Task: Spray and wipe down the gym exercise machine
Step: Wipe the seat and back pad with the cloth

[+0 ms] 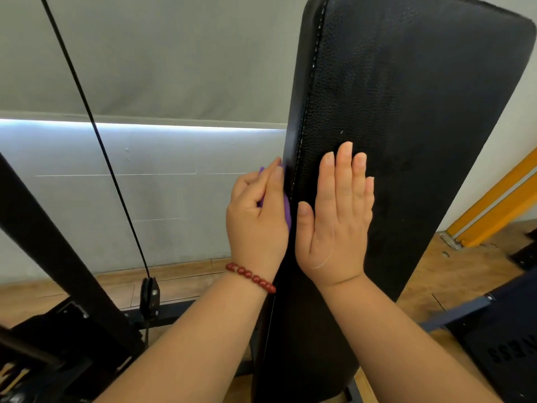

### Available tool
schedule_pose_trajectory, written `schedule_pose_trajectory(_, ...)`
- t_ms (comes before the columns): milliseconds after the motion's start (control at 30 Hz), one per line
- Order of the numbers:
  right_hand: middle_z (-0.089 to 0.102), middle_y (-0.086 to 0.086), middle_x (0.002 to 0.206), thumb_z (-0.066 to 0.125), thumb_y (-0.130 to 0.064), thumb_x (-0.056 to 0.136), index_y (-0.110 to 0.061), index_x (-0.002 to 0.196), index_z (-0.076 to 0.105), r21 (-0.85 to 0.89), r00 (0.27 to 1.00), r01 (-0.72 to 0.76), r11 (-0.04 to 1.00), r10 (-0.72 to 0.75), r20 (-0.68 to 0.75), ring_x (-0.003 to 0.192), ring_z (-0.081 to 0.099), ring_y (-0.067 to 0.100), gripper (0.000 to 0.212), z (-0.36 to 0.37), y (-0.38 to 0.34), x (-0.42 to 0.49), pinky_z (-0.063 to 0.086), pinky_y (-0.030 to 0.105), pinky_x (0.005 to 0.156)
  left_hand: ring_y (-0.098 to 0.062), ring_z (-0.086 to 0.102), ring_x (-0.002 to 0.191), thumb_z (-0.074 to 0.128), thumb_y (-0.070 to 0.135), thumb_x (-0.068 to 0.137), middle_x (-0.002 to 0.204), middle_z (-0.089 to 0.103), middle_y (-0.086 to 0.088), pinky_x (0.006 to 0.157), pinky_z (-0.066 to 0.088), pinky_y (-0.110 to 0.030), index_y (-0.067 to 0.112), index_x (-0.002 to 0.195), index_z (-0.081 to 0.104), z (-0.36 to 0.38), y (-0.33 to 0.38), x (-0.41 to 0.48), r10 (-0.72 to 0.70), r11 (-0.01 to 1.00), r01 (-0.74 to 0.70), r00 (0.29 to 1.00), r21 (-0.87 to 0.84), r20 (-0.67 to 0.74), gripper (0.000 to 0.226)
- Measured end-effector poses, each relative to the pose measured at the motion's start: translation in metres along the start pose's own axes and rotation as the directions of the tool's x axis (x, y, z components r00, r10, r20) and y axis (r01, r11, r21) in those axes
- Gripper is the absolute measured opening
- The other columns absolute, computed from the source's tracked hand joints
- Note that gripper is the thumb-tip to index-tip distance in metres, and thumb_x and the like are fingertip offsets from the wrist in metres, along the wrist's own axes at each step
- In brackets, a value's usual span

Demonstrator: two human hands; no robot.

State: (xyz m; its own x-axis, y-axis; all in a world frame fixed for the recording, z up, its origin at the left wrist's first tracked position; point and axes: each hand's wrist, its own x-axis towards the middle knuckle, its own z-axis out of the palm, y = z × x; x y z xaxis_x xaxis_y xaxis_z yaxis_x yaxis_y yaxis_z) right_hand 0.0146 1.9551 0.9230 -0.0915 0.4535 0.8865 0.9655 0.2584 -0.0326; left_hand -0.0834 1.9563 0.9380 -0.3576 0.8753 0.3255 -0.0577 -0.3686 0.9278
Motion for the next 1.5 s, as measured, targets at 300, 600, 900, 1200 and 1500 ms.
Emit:
schedule_pose_trajectory(300, 0.017, 0.009, 0.157, 0.026, -0.032, 0.103, -0.004, 0.151, 0.019, -0.01, 1.0, 0.004, 1.0, -0.004, -0.014, 0.15, 0.002, 0.021, 0.056, 0.001, 0.0, -0.001, 0.006, 0.043, 0.122, 0.0, 0.063, 0.093, 0.055, 0.034, 0.096, 0.095, 0.068, 0.004, 0.089, 0.052, -0.029, 0.045, 0.087, 0.068, -0.008, -0.018, -0.012, -0.162, 0.986, 0.161, 0.986, 0.042, 0.028, 0.019)
schedule_pose_trajectory(600, 0.02, 0.011, 0.155, 0.028, -0.031, 0.103, -0.003, 0.15, 0.021, 0.002, 0.999, 0.02, 1.0, -0.02, -0.041, 0.148, 0.008, 0.023, 0.055, 0.001, 0.0, -0.003, 0.009, 0.044, 0.121, 0.005, 0.062, 0.093, 0.055, 0.034, 0.096, 0.1, 0.067, 0.005, 0.087, 0.05, -0.02, 0.04, 0.097, 0.07, -0.006, -0.022, -0.015, -0.172, 0.984, 0.171, 0.985, 0.048, 0.012, 0.017)
schedule_pose_trajectory(900, 0.02, 0.012, 0.155, 0.029, -0.03, 0.103, -0.003, 0.15, 0.021, 0.02, 0.999, 0.017, 1.0, -0.016, -0.037, 0.148, 0.01, 0.024, 0.055, -0.001, 0.001, -0.002, 0.01, 0.045, 0.121, -0.007, 0.067, 0.095, 0.054, 0.044, 0.094, 0.093, 0.072, 0.005, 0.092, 0.053, -0.042, 0.047, 0.083, 0.072, 0.0, -0.008, 0.003, -0.135, 0.991, 0.135, 0.991, 0.01, 0.005, 0.021)
schedule_pose_trajectory(1200, 0.014, 0.007, 0.157, 0.024, -0.032, 0.104, -0.006, 0.151, 0.015, 0.018, 0.999, 0.002, 1.0, -0.003, 0.051, 0.15, -0.003, 0.019, 0.055, 0.002, 0.002, -0.033, 0.004, 0.041, 0.122, -0.018, 0.065, 0.078, 0.05, 0.043, 0.098, 0.065, 0.065, -0.006, 0.083, 0.053, -0.044, 0.023, 0.07, 0.072, -0.009, -0.01, -0.01, -0.142, 0.988, 0.138, 0.989, 0.075, 0.041, 0.041)
schedule_pose_trajectory(1500, -0.015, -0.005, 0.163, 0.019, -0.031, 0.106, -0.021, 0.156, -0.006, 0.08, 0.99, 0.057, 0.995, -0.066, 0.122, 0.151, -0.005, 0.018, 0.056, 0.003, 0.009, -0.055, 0.0, 0.038, 0.122, 0.005, 0.056, 0.085, 0.055, 0.041, 0.093, 0.097, 0.054, 0.006, 0.075, 0.041, -0.004, 0.028, 0.12, 0.06, -0.009, -0.024, -0.036, 0.106, 0.991, -0.107, 0.994, 0.081, 0.011, 0.03)
